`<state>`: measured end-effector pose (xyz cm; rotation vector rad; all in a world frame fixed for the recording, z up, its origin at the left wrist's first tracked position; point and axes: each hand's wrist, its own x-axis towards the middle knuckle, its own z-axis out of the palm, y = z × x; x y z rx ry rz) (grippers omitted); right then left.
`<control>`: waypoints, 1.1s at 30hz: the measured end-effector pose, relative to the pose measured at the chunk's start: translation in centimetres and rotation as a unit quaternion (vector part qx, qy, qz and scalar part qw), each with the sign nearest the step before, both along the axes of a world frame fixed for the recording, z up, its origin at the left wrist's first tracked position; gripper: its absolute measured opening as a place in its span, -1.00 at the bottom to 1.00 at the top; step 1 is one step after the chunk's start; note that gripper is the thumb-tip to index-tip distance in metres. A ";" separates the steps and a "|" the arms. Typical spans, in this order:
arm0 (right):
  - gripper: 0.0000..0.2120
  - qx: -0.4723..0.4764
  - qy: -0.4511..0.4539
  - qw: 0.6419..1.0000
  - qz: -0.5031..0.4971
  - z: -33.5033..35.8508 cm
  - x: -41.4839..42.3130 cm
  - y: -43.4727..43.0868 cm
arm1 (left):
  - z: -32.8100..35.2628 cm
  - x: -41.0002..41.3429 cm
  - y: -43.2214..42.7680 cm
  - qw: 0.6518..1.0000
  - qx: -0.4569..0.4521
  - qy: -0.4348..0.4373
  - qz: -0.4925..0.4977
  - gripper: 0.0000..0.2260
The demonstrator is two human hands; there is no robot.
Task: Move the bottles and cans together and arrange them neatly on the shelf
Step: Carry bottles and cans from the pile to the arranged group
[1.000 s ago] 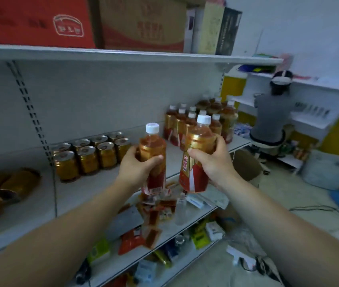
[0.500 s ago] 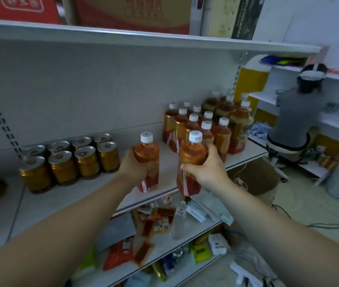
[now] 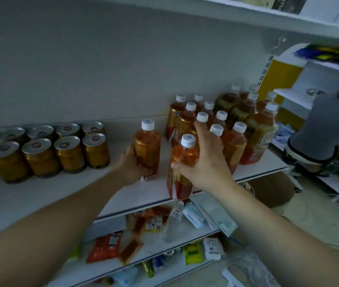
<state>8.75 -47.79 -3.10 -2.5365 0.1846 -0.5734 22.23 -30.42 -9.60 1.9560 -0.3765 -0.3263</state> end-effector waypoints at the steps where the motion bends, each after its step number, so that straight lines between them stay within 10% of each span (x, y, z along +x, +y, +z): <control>1: -0.11 -0.028 0.026 0.999 0.032 0.6 0.5 -0.3 | -0.2 -0.1 -0.5 1.000 -0.016 0.005 0.014 -0.12; 10: -0.26 -0.253 -0.017 0.967 0.012 1.0 2.9 -3.1 | -1.7 4.0 -5.4 0.998 0.002 -0.016 0.060 -0.19; 25: -0.26 -0.210 -0.051 0.976 0.026 0.4 2.7 -3.7 | -1.6 12.8 -9.0 0.984 0.144 -0.090 0.062 -0.30; 33: -0.23 -0.259 -0.020 0.963 0.067 0.8 3.0 -5.1 | -0.4 0.1 -6.0 0.998 0.038 -0.025 -0.037 -0.37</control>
